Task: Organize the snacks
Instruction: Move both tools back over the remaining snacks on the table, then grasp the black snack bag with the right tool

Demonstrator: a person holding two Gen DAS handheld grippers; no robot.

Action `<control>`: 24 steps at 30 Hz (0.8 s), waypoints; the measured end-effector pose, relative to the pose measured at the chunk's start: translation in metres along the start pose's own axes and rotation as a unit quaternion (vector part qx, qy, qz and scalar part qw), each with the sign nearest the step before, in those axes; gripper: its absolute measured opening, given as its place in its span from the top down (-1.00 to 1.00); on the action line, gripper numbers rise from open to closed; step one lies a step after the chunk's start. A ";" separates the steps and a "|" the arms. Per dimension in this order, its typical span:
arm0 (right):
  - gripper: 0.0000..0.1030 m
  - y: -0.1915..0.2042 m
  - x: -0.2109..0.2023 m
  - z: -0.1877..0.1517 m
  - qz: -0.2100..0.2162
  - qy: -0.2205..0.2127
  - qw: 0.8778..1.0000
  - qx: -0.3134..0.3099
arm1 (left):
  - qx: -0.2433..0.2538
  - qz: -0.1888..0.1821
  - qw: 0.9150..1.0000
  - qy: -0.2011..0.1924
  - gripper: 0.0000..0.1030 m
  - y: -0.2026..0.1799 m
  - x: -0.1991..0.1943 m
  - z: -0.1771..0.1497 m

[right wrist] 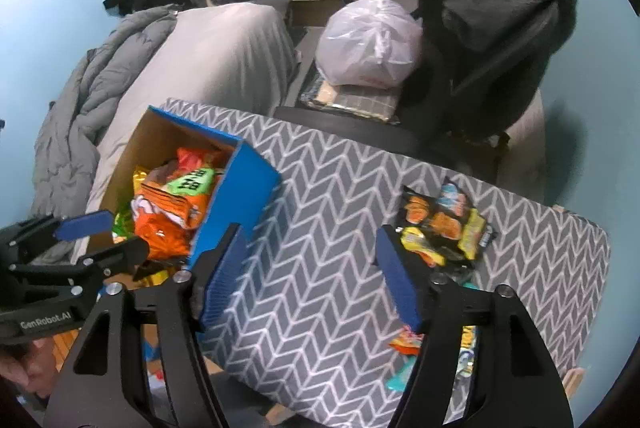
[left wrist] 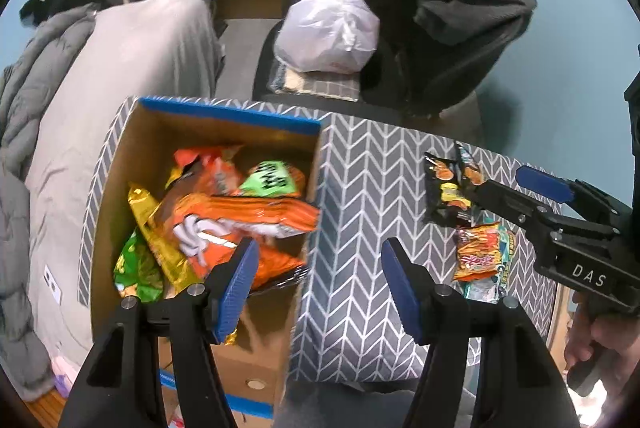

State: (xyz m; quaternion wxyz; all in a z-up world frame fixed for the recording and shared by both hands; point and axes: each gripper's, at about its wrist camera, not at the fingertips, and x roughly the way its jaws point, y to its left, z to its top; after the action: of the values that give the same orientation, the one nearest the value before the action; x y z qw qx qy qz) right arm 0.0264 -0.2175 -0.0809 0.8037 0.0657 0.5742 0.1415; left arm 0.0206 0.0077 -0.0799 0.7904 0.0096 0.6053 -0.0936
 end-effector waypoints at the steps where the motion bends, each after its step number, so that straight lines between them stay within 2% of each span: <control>1: -0.41 -0.005 -0.002 -0.001 -0.003 -0.002 1.000 0.001 | 0.005 0.000 1.000 0.000 -0.26 -0.006 0.001 0.001; 11: -0.42 -0.055 -0.013 -0.012 -0.020 0.004 1.000 0.012 | 0.050 0.004 0.999 0.014 -0.28 -0.055 0.020 0.011; 14: -0.54 -0.070 -0.011 -0.017 -0.027 0.011 1.000 0.007 | 0.062 0.004 0.998 0.018 -0.40 -0.068 0.029 0.013; 21: -0.54 -0.101 0.010 -0.027 -0.034 0.048 0.998 -0.028 | 0.097 0.021 0.994 0.052 -0.41 -0.096 0.063 0.016; 24: -0.55 -0.111 0.021 -0.026 -0.035 0.061 0.996 -0.052 | 0.108 0.023 0.992 0.061 -0.55 -0.106 0.077 0.017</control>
State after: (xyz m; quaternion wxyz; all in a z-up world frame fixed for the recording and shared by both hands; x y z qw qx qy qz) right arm 0.0247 -0.3178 -0.1387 0.7737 -0.0050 0.6163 0.1467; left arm 0.0395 -0.1094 -0.1387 0.7484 0.1146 0.6382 -0.1395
